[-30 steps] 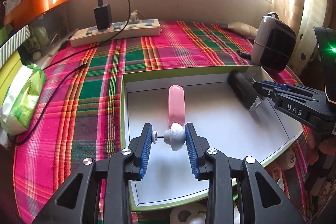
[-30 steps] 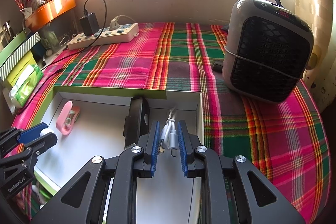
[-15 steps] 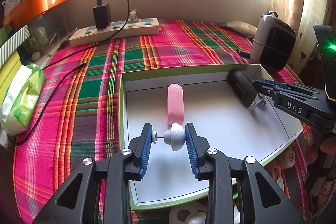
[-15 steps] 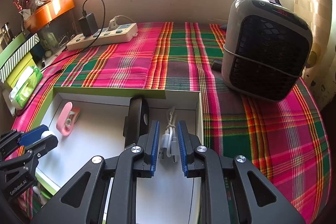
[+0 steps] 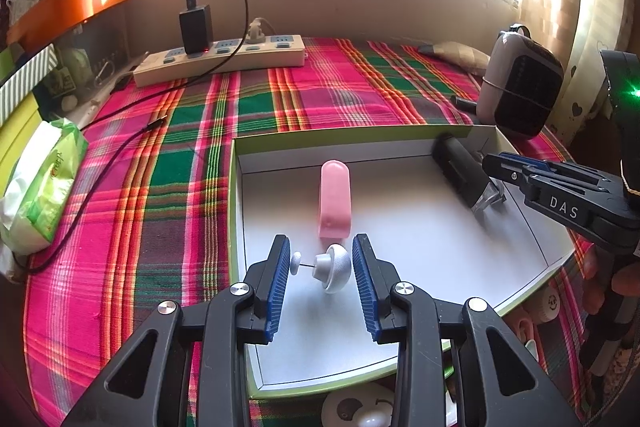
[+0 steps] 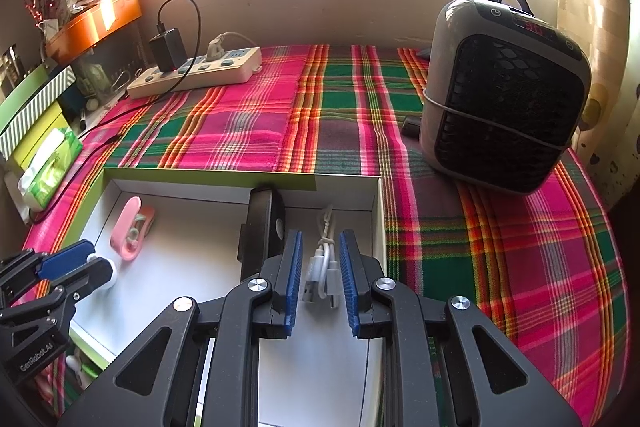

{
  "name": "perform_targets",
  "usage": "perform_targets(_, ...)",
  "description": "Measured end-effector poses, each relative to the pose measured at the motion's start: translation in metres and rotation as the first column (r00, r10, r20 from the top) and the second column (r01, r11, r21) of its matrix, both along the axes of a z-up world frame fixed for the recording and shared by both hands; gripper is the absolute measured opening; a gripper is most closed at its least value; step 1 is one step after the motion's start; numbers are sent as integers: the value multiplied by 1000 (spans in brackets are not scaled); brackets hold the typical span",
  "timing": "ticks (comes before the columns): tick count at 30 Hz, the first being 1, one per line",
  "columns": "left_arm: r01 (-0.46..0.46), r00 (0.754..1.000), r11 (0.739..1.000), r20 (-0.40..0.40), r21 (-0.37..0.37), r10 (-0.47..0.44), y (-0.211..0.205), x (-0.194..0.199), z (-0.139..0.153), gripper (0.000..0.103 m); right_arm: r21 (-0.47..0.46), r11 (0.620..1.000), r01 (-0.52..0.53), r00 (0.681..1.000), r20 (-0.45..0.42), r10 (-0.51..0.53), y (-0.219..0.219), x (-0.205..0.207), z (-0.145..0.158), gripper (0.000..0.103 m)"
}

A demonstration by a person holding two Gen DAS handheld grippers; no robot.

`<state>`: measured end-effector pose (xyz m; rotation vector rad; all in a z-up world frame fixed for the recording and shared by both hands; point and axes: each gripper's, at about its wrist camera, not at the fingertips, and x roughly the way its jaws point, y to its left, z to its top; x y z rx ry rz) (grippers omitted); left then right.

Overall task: Organize objects
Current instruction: 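Open the right tool on the cable while the left tool releases the knob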

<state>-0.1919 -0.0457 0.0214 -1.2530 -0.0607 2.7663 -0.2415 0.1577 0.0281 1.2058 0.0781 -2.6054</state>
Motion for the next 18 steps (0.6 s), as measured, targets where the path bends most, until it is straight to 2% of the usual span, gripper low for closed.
perform_targets(5,-7,1000,1000,0,4,7,-1,1,0,31,-7,1000,-2,1000,-2,2,-1,3,2,28)
perform_targets(11,-17,1000,1000,-7,19,17,-4,8,5,34,-6,1000,-5,1000,-17,5,-2,11,6,30)
perform_targets(14,-13,1000,1000,-16,21,14,-4,13,8,34,-7,1000,-6,1000,-26,5,-2,16,9,35)
perform_targets(18,-14,1000,1000,-26,28,15,-4,19,12,34,-7,1000,-6,999,-35,5,-2,22,13,36)
